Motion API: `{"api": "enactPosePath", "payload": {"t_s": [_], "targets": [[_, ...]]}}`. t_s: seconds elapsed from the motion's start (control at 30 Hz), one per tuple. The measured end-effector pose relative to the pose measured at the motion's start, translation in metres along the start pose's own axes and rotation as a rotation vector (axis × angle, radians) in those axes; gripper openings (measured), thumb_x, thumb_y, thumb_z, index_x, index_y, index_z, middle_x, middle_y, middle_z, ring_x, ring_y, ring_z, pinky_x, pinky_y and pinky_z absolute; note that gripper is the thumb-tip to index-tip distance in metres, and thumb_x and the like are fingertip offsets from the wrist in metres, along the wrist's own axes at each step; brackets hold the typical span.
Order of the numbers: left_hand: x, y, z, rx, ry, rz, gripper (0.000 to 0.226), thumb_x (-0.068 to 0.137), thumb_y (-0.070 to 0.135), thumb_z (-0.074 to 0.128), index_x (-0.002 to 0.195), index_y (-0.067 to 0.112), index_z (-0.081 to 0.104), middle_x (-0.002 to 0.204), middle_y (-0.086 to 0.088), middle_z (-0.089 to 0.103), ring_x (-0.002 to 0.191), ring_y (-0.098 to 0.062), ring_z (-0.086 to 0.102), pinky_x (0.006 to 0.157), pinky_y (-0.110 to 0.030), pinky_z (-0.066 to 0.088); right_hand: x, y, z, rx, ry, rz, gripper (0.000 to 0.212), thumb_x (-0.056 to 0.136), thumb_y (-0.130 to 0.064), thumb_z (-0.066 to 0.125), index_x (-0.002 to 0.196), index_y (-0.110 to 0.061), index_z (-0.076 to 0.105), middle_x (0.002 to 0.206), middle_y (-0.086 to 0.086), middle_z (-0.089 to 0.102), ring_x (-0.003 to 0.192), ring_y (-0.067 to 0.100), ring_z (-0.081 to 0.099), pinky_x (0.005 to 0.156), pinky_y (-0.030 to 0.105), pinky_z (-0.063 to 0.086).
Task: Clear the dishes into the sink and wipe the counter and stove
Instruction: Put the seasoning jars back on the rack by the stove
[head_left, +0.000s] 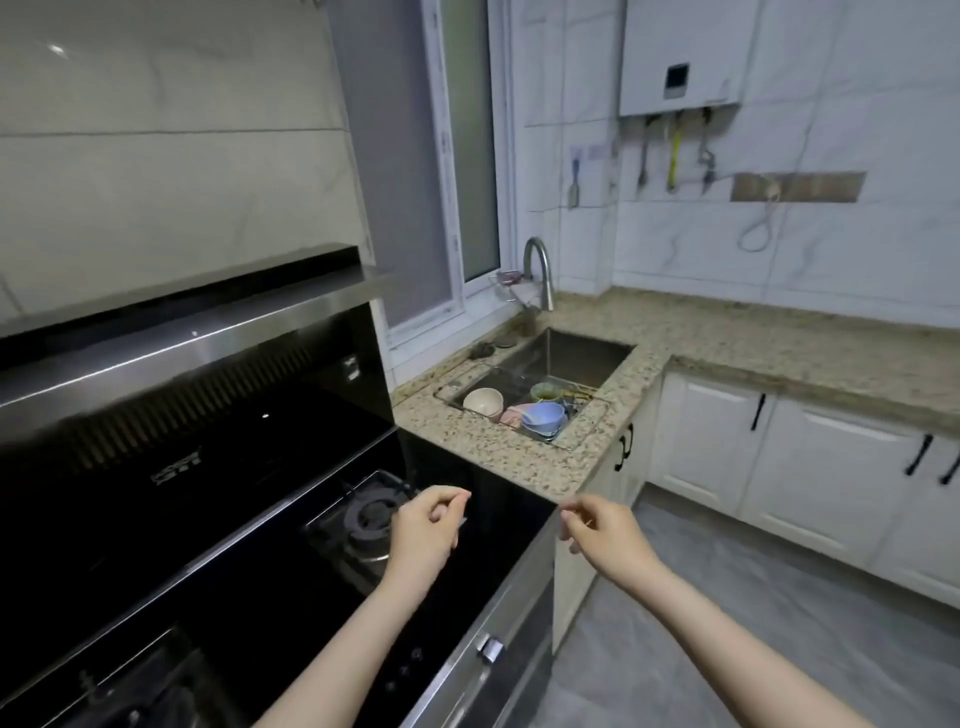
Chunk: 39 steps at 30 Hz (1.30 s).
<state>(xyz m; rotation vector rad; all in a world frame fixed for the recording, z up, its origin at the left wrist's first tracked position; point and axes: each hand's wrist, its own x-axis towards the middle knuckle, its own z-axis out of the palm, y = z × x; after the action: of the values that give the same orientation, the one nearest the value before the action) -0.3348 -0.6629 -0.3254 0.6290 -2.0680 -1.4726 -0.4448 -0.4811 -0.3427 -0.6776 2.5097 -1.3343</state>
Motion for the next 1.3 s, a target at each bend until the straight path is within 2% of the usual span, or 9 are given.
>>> {"api": "enactPosePath", "payload": {"t_s": [0.23, 0.33, 0.53, 0.7, 0.8, 0.87, 1.0, 1.13, 1.3], "targets": [[0.094, -0.004, 0.119, -0.08, -0.084, 0.007, 0.022, 0.088, 0.011, 0.062, 0.07, 0.024, 0.066, 0.046, -0.006, 0.046, 0.039, -0.01, 0.036, 0.041, -0.018, 0.029, 0.081, 0.057, -0.07, -0.073, 0.089, 0.07, 0.011, 0.092, -0.013, 0.053, 0.088, -0.018, 0.061, 0.066, -0.005, 0.064, 0.047, 0.0, 0.057, 0.061, 0.019, 0.049], [0.127, -0.004, 0.171, -0.115, -0.126, -0.006, 0.021, 0.087, 0.01, 0.062, 0.071, 0.022, 0.067, 0.052, -0.006, 0.048, 0.041, -0.007, 0.037, 0.043, -0.019, 0.03, 0.115, 0.079, -0.111, -0.11, 0.116, 0.106, 0.014, 0.092, -0.015, 0.052, 0.084, -0.023, 0.06, 0.066, -0.006, 0.064, 0.057, 0.006, 0.059, 0.072, 0.027, 0.05], [0.169, 0.023, 0.252, -0.069, -0.239, 0.058, 0.013, 0.088, 0.015, 0.061, 0.078, 0.017, 0.069, 0.039, 0.009, 0.044, 0.035, -0.001, 0.038, 0.045, -0.022, 0.033, 0.143, 0.116, -0.177, -0.043, 0.229, 0.169, 0.017, 0.093, -0.013, 0.052, 0.08, -0.019, 0.061, 0.066, -0.002, 0.064, 0.057, 0.015, 0.06, 0.065, 0.027, 0.048], [0.183, 0.042, 0.311, -0.019, -0.323, 0.115, 0.015, 0.089, 0.017, 0.059, 0.078, 0.02, 0.068, 0.044, 0.002, 0.049, 0.035, -0.002, 0.042, 0.043, -0.015, 0.032, 0.159, 0.15, -0.221, -0.012, 0.302, 0.204, 0.016, 0.093, -0.012, 0.052, 0.081, -0.017, 0.061, 0.065, -0.004, 0.064, 0.055, 0.002, 0.058, 0.058, 0.014, 0.047], [0.191, 0.046, 0.352, 0.008, -0.336, 0.124, 0.02, 0.089, 0.018, 0.061, 0.07, 0.025, 0.066, 0.041, 0.004, 0.048, 0.034, -0.002, 0.04, 0.044, -0.017, 0.033, 0.174, 0.177, -0.251, 0.004, 0.333, 0.22, 0.019, 0.092, -0.011, 0.053, 0.078, -0.021, 0.061, 0.06, -0.007, 0.064, 0.05, -0.002, 0.056, 0.069, 0.029, 0.05], [0.194, 0.047, 0.373, 0.017, -0.334, 0.106, 0.019, 0.089, 0.017, 0.061, 0.072, 0.019, 0.068, 0.039, 0.006, 0.046, 0.033, -0.002, 0.039, 0.042, -0.016, 0.031, 0.183, 0.19, -0.267, 0.011, 0.327, 0.227, 0.024, 0.092, -0.012, 0.054, 0.072, -0.024, 0.06, 0.058, -0.006, 0.065, 0.056, 0.008, 0.059, 0.073, 0.034, 0.051], [0.2, 0.054, 0.423, 0.03, -0.33, 0.087, 0.02, 0.09, 0.018, 0.059, 0.073, 0.014, 0.069, 0.039, 0.005, 0.045, 0.033, -0.003, 0.037, 0.041, -0.018, 0.031, 0.201, 0.22, -0.308, 0.035, 0.323, 0.217, 0.026, 0.091, -0.012, 0.053, 0.07, -0.024, 0.06, 0.053, -0.009, 0.065, 0.05, 0.005, 0.058, 0.07, 0.031, 0.051], [0.205, 0.063, 0.47, 0.043, -0.297, 0.04, 0.026, 0.091, 0.022, 0.058, 0.067, 0.019, 0.066, 0.039, 0.002, 0.047, 0.036, -0.011, 0.042, 0.046, -0.024, 0.035, 0.217, 0.247, -0.349, 0.058, 0.282, 0.215, 0.023, 0.092, -0.014, 0.053, 0.071, -0.023, 0.06, 0.061, -0.006, 0.065, 0.058, 0.017, 0.062, 0.069, 0.03, 0.049], [0.211, 0.076, 0.523, 0.023, -0.241, -0.036, 0.034, 0.093, 0.022, 0.055, 0.062, 0.01, 0.062, 0.038, 0.002, 0.045, 0.033, -0.01, 0.038, 0.042, -0.022, 0.032, 0.244, 0.282, -0.407, 0.087, 0.249, 0.209, 0.021, 0.092, -0.013, 0.051, 0.077, -0.021, 0.061, 0.067, -0.002, 0.067, 0.065, 0.02, 0.062, 0.075, 0.033, 0.051]]}}
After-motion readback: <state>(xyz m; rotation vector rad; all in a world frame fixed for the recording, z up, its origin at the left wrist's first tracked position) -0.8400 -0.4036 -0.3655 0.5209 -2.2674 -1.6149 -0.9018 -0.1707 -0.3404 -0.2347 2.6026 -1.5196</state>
